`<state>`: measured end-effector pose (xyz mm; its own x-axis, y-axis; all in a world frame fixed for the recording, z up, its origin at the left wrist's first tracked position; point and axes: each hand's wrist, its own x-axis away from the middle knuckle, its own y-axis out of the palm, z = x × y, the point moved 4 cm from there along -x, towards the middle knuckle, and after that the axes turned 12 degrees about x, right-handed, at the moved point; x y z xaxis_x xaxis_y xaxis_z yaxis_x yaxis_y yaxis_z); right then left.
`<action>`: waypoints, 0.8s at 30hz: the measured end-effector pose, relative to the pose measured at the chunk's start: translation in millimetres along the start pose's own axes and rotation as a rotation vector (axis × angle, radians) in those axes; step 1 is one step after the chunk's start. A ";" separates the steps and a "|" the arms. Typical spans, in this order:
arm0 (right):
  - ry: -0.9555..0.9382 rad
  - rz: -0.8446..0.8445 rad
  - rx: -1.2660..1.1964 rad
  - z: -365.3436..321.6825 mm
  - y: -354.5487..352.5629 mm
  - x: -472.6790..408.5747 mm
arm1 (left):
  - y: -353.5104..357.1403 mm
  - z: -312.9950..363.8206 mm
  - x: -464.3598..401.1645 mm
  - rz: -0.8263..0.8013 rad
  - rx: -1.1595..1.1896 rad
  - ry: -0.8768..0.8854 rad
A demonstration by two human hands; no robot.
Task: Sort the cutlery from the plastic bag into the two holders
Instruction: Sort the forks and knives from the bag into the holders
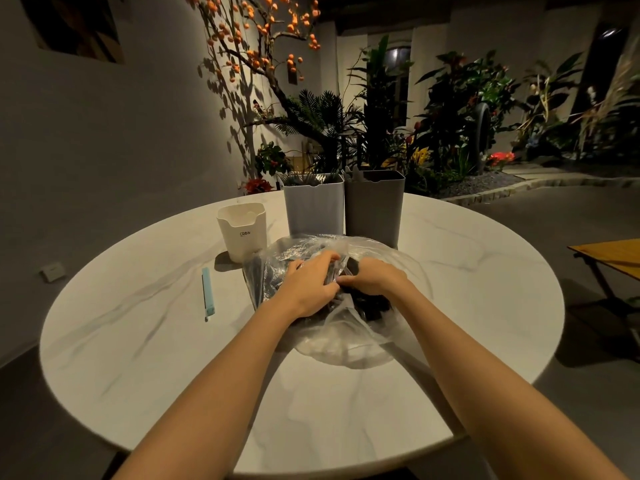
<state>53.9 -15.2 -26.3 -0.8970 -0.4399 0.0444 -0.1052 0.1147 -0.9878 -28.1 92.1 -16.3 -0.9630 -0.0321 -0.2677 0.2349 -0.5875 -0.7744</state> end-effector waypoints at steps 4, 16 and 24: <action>-0.020 -0.044 -0.024 1.8 -7.7 -1.0 | 1.3 -1.2 0.7 0.015 0.001 0.000; -0.047 -0.046 -0.170 8.5 -33.5 22.7 | -2.0 3.7 -0.6 0.222 -0.107 0.313; 0.063 -0.321 -0.864 19.2 -12.0 25.4 | 8.3 0.1 -1.1 0.133 -0.171 0.149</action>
<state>40.7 -44.9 -16.2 -0.7882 -0.5195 0.3299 -0.6143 0.6316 -0.4731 -25.1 87.2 -22.4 -0.8950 0.0272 -0.4452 0.3890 -0.4406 -0.8090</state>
